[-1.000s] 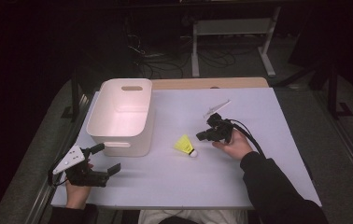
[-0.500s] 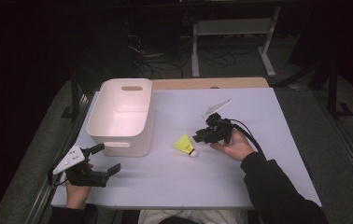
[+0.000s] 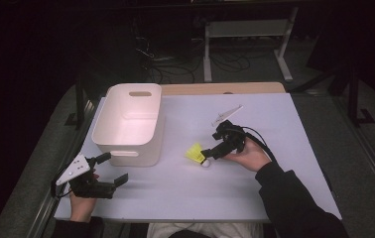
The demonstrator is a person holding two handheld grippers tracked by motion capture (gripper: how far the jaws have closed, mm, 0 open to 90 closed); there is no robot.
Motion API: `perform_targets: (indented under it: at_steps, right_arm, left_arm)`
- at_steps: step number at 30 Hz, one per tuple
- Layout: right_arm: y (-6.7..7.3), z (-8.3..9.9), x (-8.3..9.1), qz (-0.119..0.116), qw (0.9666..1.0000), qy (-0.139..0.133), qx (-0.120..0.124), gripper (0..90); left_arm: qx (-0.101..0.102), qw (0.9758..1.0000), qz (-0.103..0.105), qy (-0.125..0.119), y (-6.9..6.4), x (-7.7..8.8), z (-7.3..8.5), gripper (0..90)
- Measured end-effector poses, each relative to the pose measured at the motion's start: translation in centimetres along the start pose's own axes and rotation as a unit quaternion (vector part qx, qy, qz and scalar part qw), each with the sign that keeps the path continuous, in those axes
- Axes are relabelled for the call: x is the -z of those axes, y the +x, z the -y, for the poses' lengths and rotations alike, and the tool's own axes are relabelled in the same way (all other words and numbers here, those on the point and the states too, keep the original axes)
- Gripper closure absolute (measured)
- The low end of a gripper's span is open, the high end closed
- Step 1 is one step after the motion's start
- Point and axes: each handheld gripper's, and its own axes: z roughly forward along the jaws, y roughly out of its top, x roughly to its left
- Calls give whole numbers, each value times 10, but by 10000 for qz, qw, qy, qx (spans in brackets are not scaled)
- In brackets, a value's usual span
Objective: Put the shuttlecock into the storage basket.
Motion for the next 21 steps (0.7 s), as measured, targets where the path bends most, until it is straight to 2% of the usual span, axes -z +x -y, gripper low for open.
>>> perform_targets:
  at_steps: [1,3,4,6,21]
  right_arm:
    - [1,-1,0,-2,10000,7,12,111]
    - [3,-2,-1,26,10000,48,51,19]
    - [3,-2,-2,75,9999,67,49,1]
    - [5,-2,-4,122,9998,113,74,0]
    - [7,1,-19,-58,9992,388,108,0]
  left_arm:
    - [0,10000,1,-1,0,0,0,0]
    - [1,10000,1,-3,0,0,0,0]
    - [0,10000,0,-3,0,0,0,0]
    - [-2,10000,0,0,0,0,0,0]
    - [-3,10000,0,-3,0,0,0,0]
